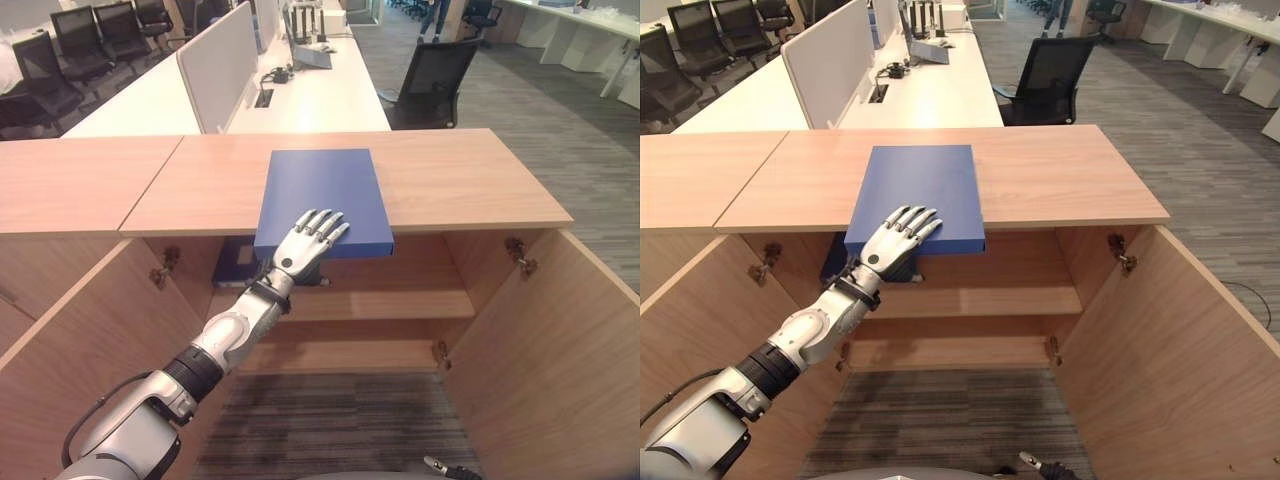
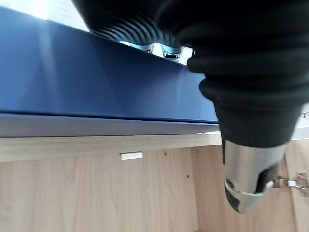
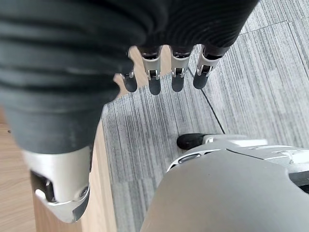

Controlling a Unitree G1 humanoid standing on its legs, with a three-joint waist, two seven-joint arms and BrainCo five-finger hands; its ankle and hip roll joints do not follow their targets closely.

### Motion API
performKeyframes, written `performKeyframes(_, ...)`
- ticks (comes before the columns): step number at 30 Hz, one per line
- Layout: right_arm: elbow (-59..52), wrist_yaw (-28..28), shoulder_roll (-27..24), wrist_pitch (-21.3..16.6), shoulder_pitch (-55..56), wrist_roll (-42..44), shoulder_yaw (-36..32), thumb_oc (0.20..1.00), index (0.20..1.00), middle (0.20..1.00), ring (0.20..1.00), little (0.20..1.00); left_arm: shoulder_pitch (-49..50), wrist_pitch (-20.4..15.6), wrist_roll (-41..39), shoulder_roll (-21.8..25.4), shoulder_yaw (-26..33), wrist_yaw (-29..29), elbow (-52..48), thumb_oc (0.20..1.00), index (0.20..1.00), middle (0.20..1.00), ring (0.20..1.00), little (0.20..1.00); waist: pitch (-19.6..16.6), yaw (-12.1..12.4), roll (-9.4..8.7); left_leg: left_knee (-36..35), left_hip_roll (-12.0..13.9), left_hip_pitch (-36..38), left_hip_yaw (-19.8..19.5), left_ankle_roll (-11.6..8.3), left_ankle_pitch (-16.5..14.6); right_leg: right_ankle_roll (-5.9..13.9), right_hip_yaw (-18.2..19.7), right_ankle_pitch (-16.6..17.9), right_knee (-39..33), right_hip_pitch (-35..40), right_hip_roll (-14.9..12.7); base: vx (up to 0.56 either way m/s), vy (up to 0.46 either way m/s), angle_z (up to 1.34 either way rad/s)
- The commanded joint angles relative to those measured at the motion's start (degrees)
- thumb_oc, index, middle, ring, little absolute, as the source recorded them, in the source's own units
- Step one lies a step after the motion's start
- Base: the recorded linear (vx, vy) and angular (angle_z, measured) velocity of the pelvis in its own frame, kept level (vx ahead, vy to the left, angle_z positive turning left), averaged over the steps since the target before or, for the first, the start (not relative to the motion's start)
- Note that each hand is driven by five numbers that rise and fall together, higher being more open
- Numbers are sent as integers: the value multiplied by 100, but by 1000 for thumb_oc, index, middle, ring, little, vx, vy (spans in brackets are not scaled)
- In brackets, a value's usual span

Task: Put the empty folder in the office cabinet

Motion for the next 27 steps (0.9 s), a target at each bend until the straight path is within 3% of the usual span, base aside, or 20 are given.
performKeyframes(1,532,-79,248,-67,-231,137,142,1000,1000,1000,1000,1000,-1002,176,278,-152,84,369,515,1000,1000,1000,1000,1000,-4,50,-266,22,-75,26,-55,36,-682,586,-234,337,41,72,-528,0,0,0)
performKeyframes(7,574,-137,271,-75,-252,70,189,1000,1000,1000,1000,1000,-1102,472,308,-268,203,586,853,1000,1000,1000,1000,1000,-18,28,-284,22,-70,28,-54,40,-680,581,-212,347,48,68,-520,-2,-3,-1)
performKeyframes(8,583,-140,283,-84,-261,68,203,1000,1000,1000,1000,1000,-1112,538,339,-300,196,613,975,533,533,533,533,533,-23,22,-289,22,-69,36,-48,39,-682,580,-209,350,49,66,-516,-7,-11,-4)
performKeyframes(9,593,-155,297,-89,-272,84,213,1000,1000,1000,1000,1000,-1111,642,355,-351,171,625,1196,200,200,200,200,200,-30,22,-292,22,-70,37,-39,39,-679,577,-206,351,49,66,-514,-4,-8,-4)
performKeyframes(27,626,-191,298,-150,-228,72,278,1000,1000,1000,1000,1000,-906,897,290,-699,-150,663,2731,200,200,200,200,200,-64,-20,-329,22,-80,163,32,51,-726,582,-143,320,79,87,-516,-3,-2,-2)
